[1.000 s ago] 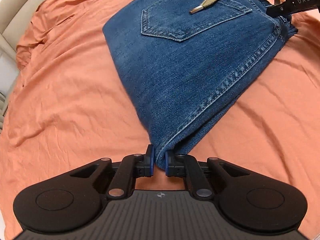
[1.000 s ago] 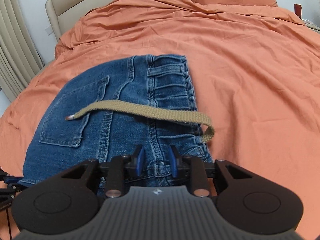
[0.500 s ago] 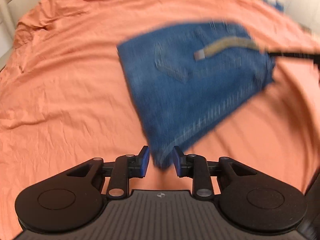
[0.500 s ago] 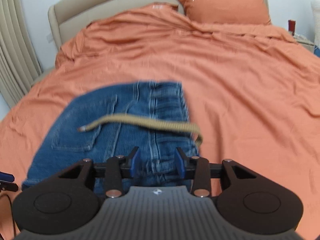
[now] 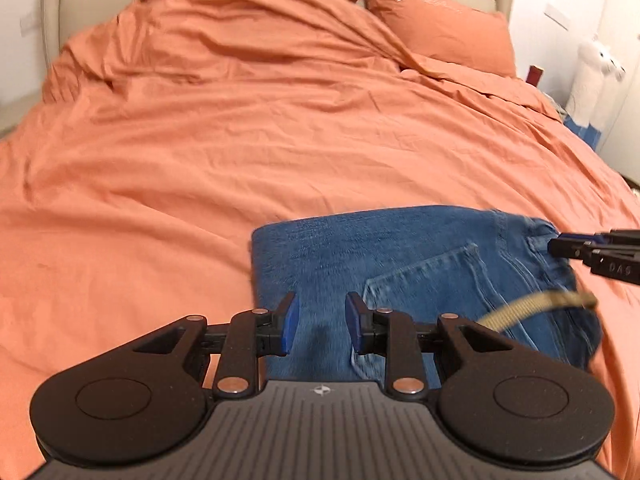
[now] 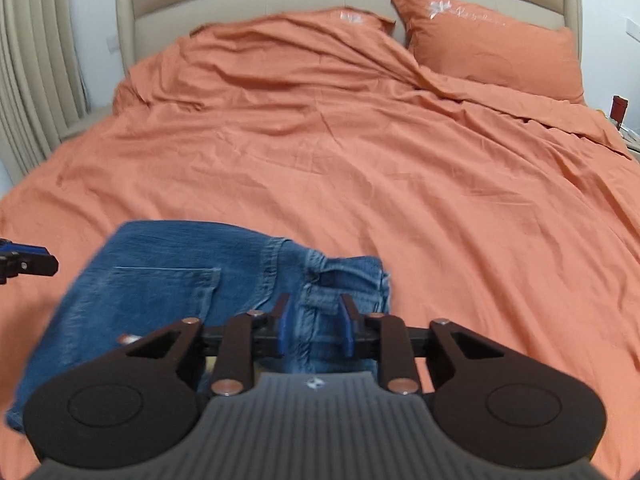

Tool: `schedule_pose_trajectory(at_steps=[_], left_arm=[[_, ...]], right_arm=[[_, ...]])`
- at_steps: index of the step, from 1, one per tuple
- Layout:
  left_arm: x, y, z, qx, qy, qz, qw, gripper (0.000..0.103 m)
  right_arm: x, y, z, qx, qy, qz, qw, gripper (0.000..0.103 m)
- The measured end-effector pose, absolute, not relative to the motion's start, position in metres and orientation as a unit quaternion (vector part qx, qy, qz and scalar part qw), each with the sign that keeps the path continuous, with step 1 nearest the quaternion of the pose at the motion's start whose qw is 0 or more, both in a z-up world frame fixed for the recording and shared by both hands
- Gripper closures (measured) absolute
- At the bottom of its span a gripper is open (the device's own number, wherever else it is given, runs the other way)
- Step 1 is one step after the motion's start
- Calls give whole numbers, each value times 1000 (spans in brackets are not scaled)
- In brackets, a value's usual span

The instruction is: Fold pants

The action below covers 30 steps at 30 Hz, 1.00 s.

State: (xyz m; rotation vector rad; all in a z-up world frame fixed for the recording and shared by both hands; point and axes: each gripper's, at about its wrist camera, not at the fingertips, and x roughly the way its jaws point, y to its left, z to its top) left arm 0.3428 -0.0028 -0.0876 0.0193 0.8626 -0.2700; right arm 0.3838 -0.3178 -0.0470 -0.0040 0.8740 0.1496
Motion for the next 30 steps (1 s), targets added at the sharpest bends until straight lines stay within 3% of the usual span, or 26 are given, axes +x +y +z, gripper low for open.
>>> schedule_pose_trajectory(at_steps=[9, 19, 21, 24, 26, 30], left_arm=[[383, -2, -139, 5, 458, -109, 882, 74], [376, -4, -122, 20, 469, -96, 878, 74], [369, -3, -114, 22, 468, -98, 878, 71], [355, 0, -100, 26, 462, -102, 880, 60], [347, 3, -91, 28, 459, -102, 882, 43], [328, 16, -74, -2, 456, -117, 882, 25]], right_arm=[[431, -319, -91, -16, 475, 61, 877, 87], [438, -318, -91, -5, 495, 46, 868, 85], [436, -318, -82, -10, 497, 51, 866, 83], [426, -321, -65, -8, 493, 54, 869, 61], [416, -327, -54, 7, 491, 59, 869, 58], [391, -347, -36, 54, 489, 69, 868, 37]])
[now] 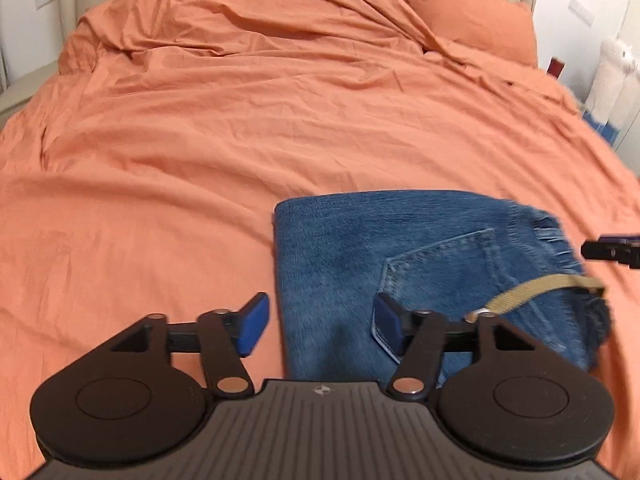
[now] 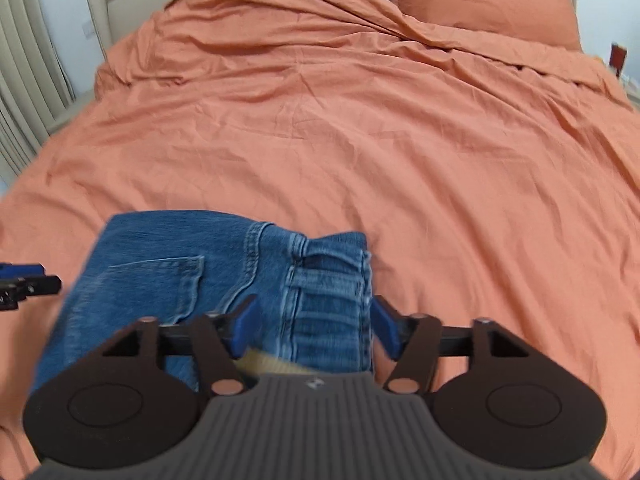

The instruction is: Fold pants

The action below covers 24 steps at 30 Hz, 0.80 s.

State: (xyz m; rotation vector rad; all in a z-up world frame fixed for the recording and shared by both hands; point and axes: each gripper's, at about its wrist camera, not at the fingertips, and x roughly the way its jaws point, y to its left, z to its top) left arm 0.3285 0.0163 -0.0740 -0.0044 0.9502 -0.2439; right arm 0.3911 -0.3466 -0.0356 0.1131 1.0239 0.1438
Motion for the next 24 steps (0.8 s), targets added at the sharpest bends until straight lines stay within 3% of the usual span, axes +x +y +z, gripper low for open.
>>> schedule_pose_trajectory(at_steps=[2, 4, 15, 24], left_arm=[[319, 27, -71, -31, 459, -128, 879, 16], [312, 40, -72, -73, 466, -137, 871, 15], [305, 80, -128, -250, 492, -140, 822, 15], [320, 101, -182, -400, 486, -181, 756, 15]], right_arm=[[379, -357, -30, 82, 491, 72, 864, 29], [369, -368, -28, 118, 498, 76, 856, 25], [349, -394, -65, 204, 532, 61, 820, 24], [383, -414, -112, 297, 564, 86, 765, 22]])
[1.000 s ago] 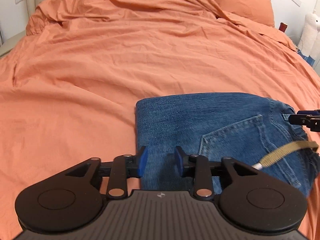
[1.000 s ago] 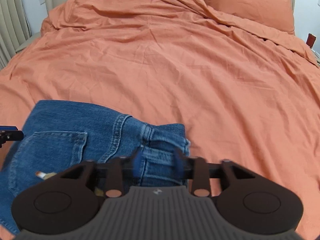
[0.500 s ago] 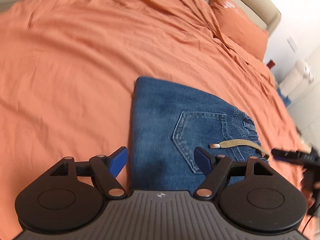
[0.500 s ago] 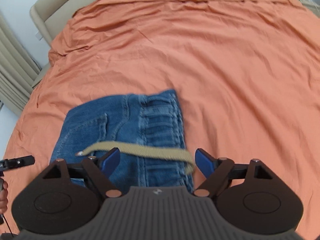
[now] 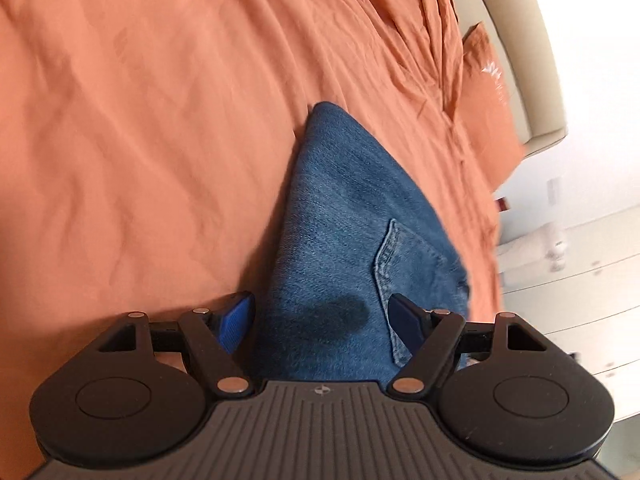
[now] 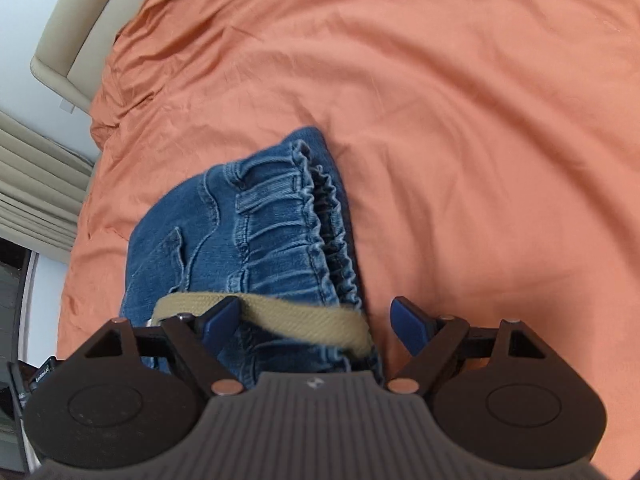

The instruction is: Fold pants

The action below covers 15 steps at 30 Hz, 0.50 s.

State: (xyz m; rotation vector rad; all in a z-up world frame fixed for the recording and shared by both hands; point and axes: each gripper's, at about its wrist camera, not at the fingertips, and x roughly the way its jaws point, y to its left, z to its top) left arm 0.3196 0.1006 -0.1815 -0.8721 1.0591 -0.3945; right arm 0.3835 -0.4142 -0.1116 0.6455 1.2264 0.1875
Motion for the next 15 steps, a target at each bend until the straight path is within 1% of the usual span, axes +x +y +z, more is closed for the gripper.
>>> schedule_pose_trajectory(at_steps=[4, 6, 8, 10, 12, 13, 14, 15], left_arm=[[330, 99, -191, -420, 482, -201, 743, 15], [335, 95, -193, -421, 485, -206, 738, 22], [338, 91, -194, -409, 494, -204, 740, 41], [340, 87, -193, -395, 504, -202, 741, 53], [341, 82, -188, -375, 507, -197, 751, 63], [340, 81, -184, -366, 508, -192, 755, 69], [339, 80, -181, -362, 508, -190, 758, 77], [337, 81, -177, -357, 503, -191, 763, 81]], right_arm=[[394, -410, -126, 322, 566, 113, 750, 20], [397, -409, -132, 336, 563, 118, 745, 20], [400, -409, -136, 349, 559, 119, 743, 22], [403, -406, -136, 343, 561, 122, 744, 30], [403, -402, -132, 330, 561, 128, 748, 44], [404, -400, -129, 323, 560, 131, 751, 50], [403, -397, -124, 313, 560, 132, 756, 52], [402, -394, -119, 302, 558, 133, 761, 56]])
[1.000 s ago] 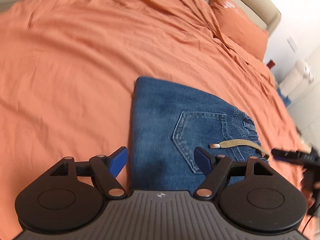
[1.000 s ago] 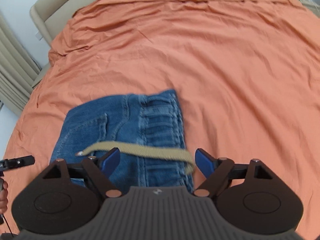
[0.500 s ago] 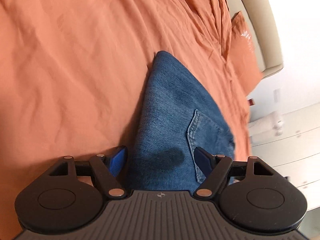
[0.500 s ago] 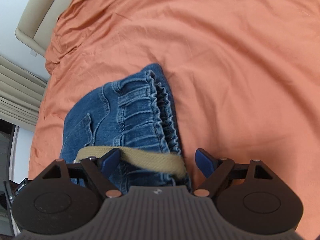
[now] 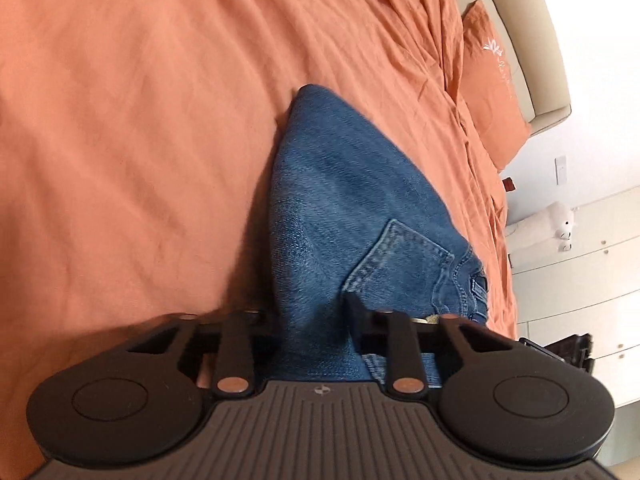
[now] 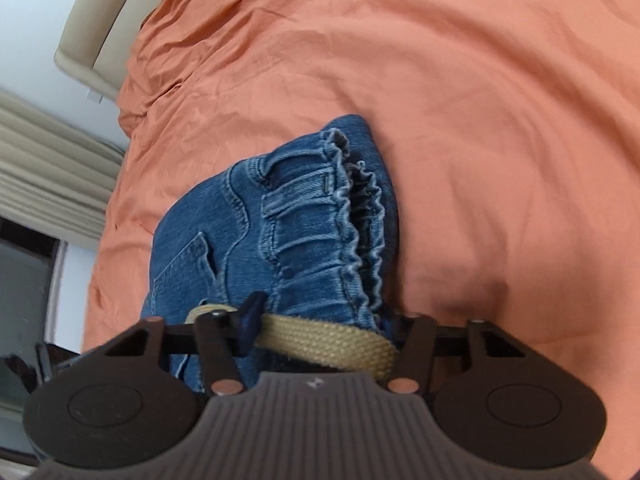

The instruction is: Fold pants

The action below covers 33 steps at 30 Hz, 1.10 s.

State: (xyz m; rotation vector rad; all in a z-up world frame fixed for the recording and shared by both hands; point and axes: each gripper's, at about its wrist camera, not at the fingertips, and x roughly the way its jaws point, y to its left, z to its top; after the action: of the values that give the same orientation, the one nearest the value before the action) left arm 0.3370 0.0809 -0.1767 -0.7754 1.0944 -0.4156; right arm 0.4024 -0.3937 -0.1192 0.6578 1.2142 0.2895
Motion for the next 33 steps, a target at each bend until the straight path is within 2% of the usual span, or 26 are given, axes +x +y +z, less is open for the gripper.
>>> schedule_pose_trajectory(at_steps=[4, 10, 22, 33], left_arm=[[330, 79, -155, -329, 494, -190, 782, 85], [321, 85, -119, -304, 481, -194, 799, 85], [298, 174, -42, -269, 444, -178, 836, 85], [288, 288, 9, -197, 443, -117, 867, 85]], right_arm=[[401, -383, -98, 271, 551, 130, 779, 66], [395, -360, -47, 238, 528, 153, 801, 73], [375, -272, 9, 238, 490, 215, 810, 75], [374, -136, -9, 292, 471, 273, 786, 75]])
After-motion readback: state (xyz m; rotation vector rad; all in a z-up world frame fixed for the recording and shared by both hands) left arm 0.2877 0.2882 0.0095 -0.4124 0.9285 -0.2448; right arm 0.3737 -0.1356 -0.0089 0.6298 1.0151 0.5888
